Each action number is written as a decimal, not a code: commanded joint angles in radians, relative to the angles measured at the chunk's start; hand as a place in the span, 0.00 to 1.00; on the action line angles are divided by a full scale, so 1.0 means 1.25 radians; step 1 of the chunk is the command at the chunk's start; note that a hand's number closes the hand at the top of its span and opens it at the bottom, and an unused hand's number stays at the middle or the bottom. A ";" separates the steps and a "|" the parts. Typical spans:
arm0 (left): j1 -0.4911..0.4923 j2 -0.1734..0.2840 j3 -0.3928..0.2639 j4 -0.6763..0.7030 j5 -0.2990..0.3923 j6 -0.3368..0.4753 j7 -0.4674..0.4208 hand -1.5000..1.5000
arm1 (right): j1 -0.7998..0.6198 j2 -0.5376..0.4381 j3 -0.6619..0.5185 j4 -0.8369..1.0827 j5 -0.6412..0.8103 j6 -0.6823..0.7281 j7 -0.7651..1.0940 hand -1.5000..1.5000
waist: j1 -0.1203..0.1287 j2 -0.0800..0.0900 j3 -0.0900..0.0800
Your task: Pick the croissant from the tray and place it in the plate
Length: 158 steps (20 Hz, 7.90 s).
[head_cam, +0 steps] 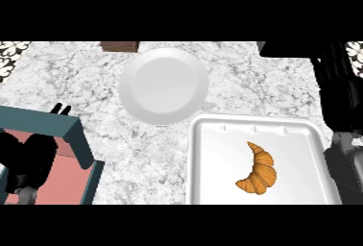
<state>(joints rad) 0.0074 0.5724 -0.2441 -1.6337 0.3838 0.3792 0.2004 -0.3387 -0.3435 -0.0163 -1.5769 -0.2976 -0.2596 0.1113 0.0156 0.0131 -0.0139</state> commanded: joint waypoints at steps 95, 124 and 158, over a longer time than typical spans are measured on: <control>-0.218 -0.280 0.140 0.208 -0.250 -0.308 -0.033 0.50 | -0.224 0.274 0.437 0.207 0.957 0.215 0.474 1.00 | 0.146 0.007 0.008; -0.248 -0.295 0.156 0.213 -0.262 -0.268 -0.006 0.50 | -0.584 0.274 0.423 0.592 1.162 -0.226 0.990 1.00 | 0.094 0.005 0.010; -0.226 -0.291 0.186 0.218 -0.271 -0.261 -0.016 0.50 | -0.542 0.275 0.511 0.467 0.512 -0.730 0.538 0.00 | 0.040 0.001 0.012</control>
<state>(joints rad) -0.2512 0.2233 -0.0016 -1.3481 0.0595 0.0294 0.1536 -1.0229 -0.0053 0.5966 -0.9551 0.4591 -1.0551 0.7953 0.0728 0.0144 0.0012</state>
